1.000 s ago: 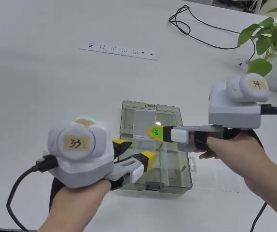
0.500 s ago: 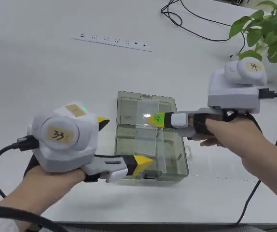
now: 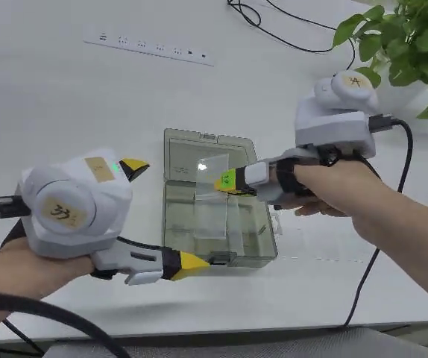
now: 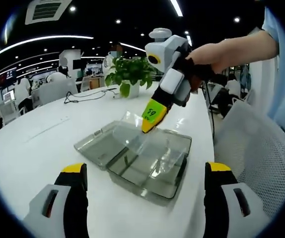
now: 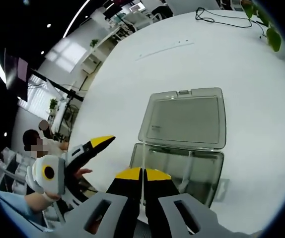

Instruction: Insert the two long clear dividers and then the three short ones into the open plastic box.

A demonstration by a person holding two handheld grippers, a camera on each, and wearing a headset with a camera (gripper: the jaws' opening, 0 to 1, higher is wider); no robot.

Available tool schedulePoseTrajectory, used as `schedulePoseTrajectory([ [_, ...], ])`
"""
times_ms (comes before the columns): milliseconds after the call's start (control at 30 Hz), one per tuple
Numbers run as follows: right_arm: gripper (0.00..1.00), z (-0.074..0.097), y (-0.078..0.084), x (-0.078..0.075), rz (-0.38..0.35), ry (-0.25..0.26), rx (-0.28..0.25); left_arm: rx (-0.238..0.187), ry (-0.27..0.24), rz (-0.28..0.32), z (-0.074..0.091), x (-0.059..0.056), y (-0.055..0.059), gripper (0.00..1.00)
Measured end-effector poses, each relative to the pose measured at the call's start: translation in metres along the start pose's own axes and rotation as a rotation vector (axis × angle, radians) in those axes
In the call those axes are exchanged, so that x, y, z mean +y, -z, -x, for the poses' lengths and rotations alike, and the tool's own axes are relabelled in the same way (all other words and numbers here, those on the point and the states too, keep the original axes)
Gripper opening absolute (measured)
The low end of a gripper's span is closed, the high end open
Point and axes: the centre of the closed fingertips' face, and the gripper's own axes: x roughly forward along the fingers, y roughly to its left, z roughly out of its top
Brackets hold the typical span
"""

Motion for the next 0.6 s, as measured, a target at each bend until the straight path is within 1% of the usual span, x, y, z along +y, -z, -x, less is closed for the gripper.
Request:
schedulePoseTrajectory([
  [67,0.02,-0.004,0.0,-0.005,-0.033,0.008,0.017,-0.013,0.004,0.006,0.0,0.0,0.0,1.0],
  [133,0.02,-0.003,0.0,-0.003,-0.029,0.016,0.029,-0.022,0.008,0.014,0.0,-0.001,0.0,1.0],
  [200,0.02,-0.002,0.002,-0.007,-0.039,0.037,0.064,-0.024,0.012,0.013,0.0,-0.002,0.002,1.0],
  [233,0.02,-0.002,0.001,-0.009,-0.038,0.046,0.072,-0.027,0.016,0.012,0.0,-0.003,0.002,1.0],
  [300,0.02,0.0,0.005,-0.012,-0.05,0.068,0.107,-0.024,0.02,0.01,0.001,-0.005,0.005,1.0],
  [367,0.02,0.001,0.007,-0.013,-0.048,0.084,0.123,-0.023,0.023,0.004,0.001,-0.007,0.007,1.0],
  [467,0.02,0.001,0.006,-0.013,-0.053,0.104,0.151,-0.031,0.025,0.012,0.002,-0.008,0.008,1.0],
  [533,0.02,-0.001,0.007,-0.013,-0.064,0.111,0.187,-0.031,0.024,0.012,0.002,-0.008,0.01,1.0],
  [567,0.02,0.0,0.012,-0.01,-0.076,0.116,0.217,-0.033,0.026,0.012,0.002,-0.009,0.01,1.0],
  [600,0.02,-0.002,0.014,-0.011,-0.069,0.129,0.236,-0.034,0.027,0.013,0.002,-0.01,0.01,0.99],
])
